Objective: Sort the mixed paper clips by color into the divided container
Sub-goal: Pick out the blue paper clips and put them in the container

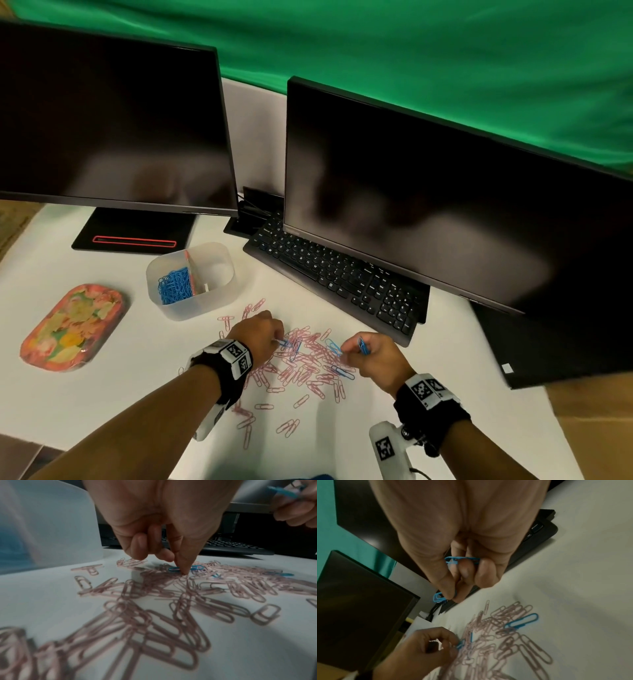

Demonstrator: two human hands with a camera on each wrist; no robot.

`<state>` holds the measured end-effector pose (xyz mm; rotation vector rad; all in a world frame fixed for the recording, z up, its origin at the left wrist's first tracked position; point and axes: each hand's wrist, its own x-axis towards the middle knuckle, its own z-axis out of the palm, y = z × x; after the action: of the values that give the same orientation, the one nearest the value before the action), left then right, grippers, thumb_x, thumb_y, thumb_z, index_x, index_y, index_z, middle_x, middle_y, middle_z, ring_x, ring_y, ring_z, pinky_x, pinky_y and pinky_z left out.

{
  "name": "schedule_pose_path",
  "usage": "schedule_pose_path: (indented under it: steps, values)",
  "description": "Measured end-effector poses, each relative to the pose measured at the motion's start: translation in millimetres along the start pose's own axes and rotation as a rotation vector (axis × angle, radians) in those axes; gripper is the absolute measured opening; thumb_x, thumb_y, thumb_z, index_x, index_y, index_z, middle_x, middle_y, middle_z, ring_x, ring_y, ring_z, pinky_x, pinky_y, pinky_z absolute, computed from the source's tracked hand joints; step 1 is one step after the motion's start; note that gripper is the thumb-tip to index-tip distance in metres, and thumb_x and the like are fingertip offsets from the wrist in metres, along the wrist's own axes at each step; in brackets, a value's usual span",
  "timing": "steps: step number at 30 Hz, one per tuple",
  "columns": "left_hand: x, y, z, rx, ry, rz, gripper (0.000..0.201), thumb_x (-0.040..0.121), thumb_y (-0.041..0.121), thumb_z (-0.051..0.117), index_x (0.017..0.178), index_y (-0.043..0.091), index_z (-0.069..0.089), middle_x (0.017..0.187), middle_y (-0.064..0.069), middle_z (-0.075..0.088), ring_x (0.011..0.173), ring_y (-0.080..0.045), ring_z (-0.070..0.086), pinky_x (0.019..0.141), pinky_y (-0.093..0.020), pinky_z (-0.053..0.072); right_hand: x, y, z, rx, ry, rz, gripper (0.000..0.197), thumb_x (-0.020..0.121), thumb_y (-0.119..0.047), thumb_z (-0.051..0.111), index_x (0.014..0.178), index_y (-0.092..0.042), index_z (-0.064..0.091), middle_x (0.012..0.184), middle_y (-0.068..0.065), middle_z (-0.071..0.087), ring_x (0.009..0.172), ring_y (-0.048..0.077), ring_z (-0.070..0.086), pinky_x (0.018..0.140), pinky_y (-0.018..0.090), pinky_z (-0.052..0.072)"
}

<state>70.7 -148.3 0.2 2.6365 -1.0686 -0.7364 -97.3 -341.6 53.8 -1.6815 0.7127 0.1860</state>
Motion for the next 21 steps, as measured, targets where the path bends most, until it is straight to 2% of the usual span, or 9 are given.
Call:
schedule_pose_path:
  steps: [3, 5, 7, 9, 12, 14, 15, 17, 21]
  values:
    - [-0.5, 1.0, -2.0, -0.029, 0.012, -0.001, 0.011, 0.087, 0.025, 0.056, 0.094, 0.024, 0.065, 0.097, 0.004, 0.051, 0.094, -0.021, 0.061, 0.077, -0.029, 0.049, -1.7, -8.0, 2.0, 0.089, -0.048, 0.041, 0.013, 0.079, -0.01, 0.071, 0.09, -0.015, 0.072, 0.073, 0.004, 0.06, 0.054, 0.009, 0.045, 0.048, 0.015, 0.037]
    - [-1.6, 0.4, -4.7, -0.102, 0.026, -0.01, 0.007, 0.086, 0.024, 0.058, 0.086, 0.023, 0.065, 0.088, 0.006, 0.055, 0.087, -0.019, 0.062, 0.074, -0.028, 0.05, -0.9, -13.7, 5.3, 0.179, -0.073, 0.072, 0.014, 0.084, -0.003, 0.064, 0.096, -0.009, 0.07, 0.074, 0.01, 0.056, 0.047, 0.008, 0.038, 0.046, 0.018, 0.031]
    - [-4.5, -1.5, -7.5, -0.242, 0.048, -0.038, 0.009, 0.082, 0.02, 0.061, 0.076, 0.026, 0.062, 0.077, 0.008, 0.06, 0.077, -0.015, 0.062, 0.066, -0.019, 0.049, 1.1, -19.1, 8.4, 0.268, -0.09, 0.098, 0.017, 0.088, 0.009, 0.053, 0.092, -0.001, 0.066, 0.07, 0.01, 0.054, 0.041, 0.008, 0.032, 0.044, 0.019, 0.024]
    - [-10.2, -4.4, -11.4, -0.459, 0.07, -0.096, 0.016, 0.081, 0.014, 0.065, 0.074, 0.028, 0.062, 0.071, 0.008, 0.062, 0.068, -0.01, 0.06, 0.059, -0.009, 0.043, 4.1, -26.4, 13.2, 0.329, -0.11, 0.104, 0.021, 0.088, 0.012, 0.047, 0.081, 0.0, 0.062, 0.07, 0.01, 0.054, 0.04, 0.01, 0.031, 0.045, 0.02, 0.02]
    - [-19.5, -7.6, -25.9, -0.889, 0.045, -0.217, 0.02, 0.086, 0.007, 0.063, 0.1, 0.021, 0.067, 0.071, 0.004, 0.061, 0.062, -0.013, 0.053, 0.059, -0.018, 0.042, 13.4, -39.8, 24.0, 0.409, -0.144, 0.12, 0.023, 0.087, 0.01, 0.045, 0.072, -0.005, 0.053, 0.069, 0.015, 0.052, 0.042, 0.014, 0.033, 0.048, 0.025, 0.017]
    - [-27.6, -11.2, -39.6, -1.269, 0.039, -0.317, 0.026, 0.088, -0.001, 0.053, 0.106, 0.011, 0.068, 0.069, 0.001, 0.054, 0.053, -0.013, 0.037, 0.05, -0.022, 0.032, 22.7, -54.2, 37.7, 0.418, -0.174, 0.124, 0.023, 0.088, 0.008, 0.044, 0.072, -0.008, 0.051, 0.066, 0.015, 0.053, 0.042, 0.016, 0.036, 0.045, 0.023, 0.02]
    - [-32.4, -15.0, -47.5, -1.435, 0.054, -0.347, 0.028, 0.087, -0.003, 0.047, 0.104, 0.006, 0.068, 0.067, 0.001, 0.053, 0.051, -0.013, 0.031, 0.048, -0.023, 0.027, 28.0, -63.3, 47.3, 0.411, -0.2, 0.121, 0.023, 0.088, 0.007, 0.044, 0.073, -0.008, 0.051, 0.065, 0.015, 0.054, 0.043, 0.017, 0.039, 0.043, 0.022, 0.023]
    - [-41.6, -20.5, -63.7, -1.663, 0.071, -0.358, 0.029, 0.085, -0.002, 0.037, 0.096, 0.002, 0.064, 0.062, 0.001, 0.052, 0.05, -0.012, 0.029, 0.048, -0.024, 0.024, 36.6, -82.3, 66.2, 0.389, -0.254, 0.11, 0.021, 0.089, 0.005, 0.044, 0.075, -0.009, 0.052, 0.063, 0.014, 0.055, 0.043, 0.019, 0.044, 0.039, 0.019, 0.028]
    - [-55.1, -43.4, -92.3, -1.854, 0.233, -0.39, 0.023, 0.084, 0.005, 0.032, 0.082, 0.008, 0.055, 0.068, -0.004, 0.043, 0.054, -0.016, 0.037, 0.054, -0.027, 0.027, 56.2, -124.7, 115.4, 0.216, -0.355, 0.099, 0.019, 0.091, 0.001, 0.048, 0.078, -0.01, 0.054, 0.06, 0.011, 0.055, 0.039, 0.017, 0.048, 0.037, 0.018, 0.033]
